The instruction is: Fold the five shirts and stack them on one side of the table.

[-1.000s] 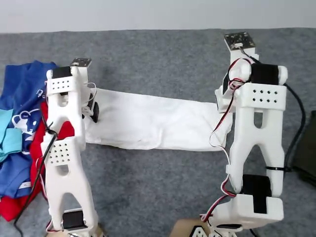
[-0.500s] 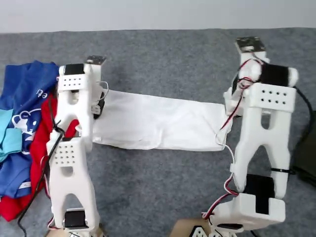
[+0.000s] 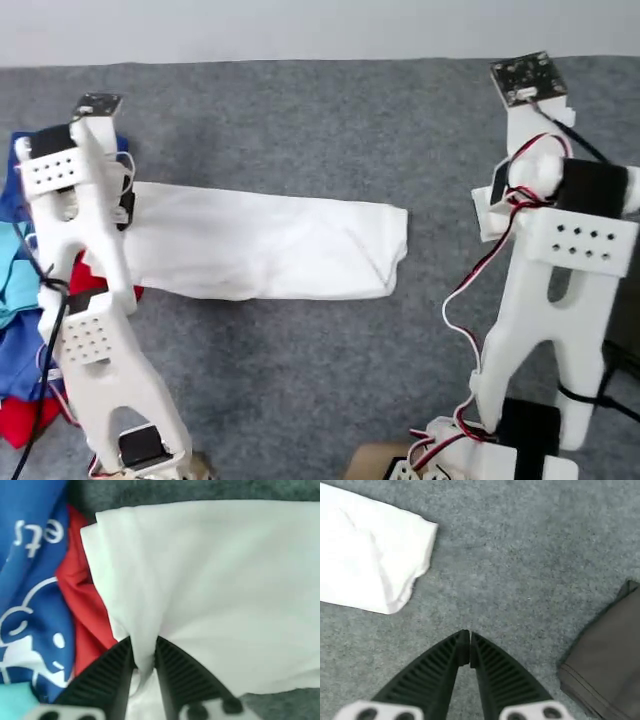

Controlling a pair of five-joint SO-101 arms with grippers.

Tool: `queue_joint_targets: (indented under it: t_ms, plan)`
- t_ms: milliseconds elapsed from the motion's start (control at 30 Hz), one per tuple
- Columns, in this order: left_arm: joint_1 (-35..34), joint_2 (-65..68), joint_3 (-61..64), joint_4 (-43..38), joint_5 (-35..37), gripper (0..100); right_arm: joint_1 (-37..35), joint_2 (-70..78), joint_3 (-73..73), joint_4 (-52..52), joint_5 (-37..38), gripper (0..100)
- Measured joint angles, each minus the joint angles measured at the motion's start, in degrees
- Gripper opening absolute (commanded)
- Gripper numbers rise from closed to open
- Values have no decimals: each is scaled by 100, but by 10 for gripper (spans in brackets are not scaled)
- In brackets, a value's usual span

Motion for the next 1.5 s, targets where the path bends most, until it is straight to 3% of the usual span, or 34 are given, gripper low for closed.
queue_joint_targets:
  t_ms: [233, 500, 867, 1233, 1500]
  plan:
    - [413, -677, 545, 0, -9, 1, 211, 0, 0, 18, 0, 9]
    - [2004, -1635, 1204, 0, 404, 1, 378, 0, 0, 18, 0, 9]
    - [3912, -1705, 1275, 0, 1134, 1, 378, -281, 0, 18, 0, 9]
    - [4404, -1503, 554, 9, 1240, 2, 378, -1055, 1231, 18, 0, 9]
    - [4879, -800, -105, 9, 1240, 2, 378, -1345, 1345, 18, 0, 9]
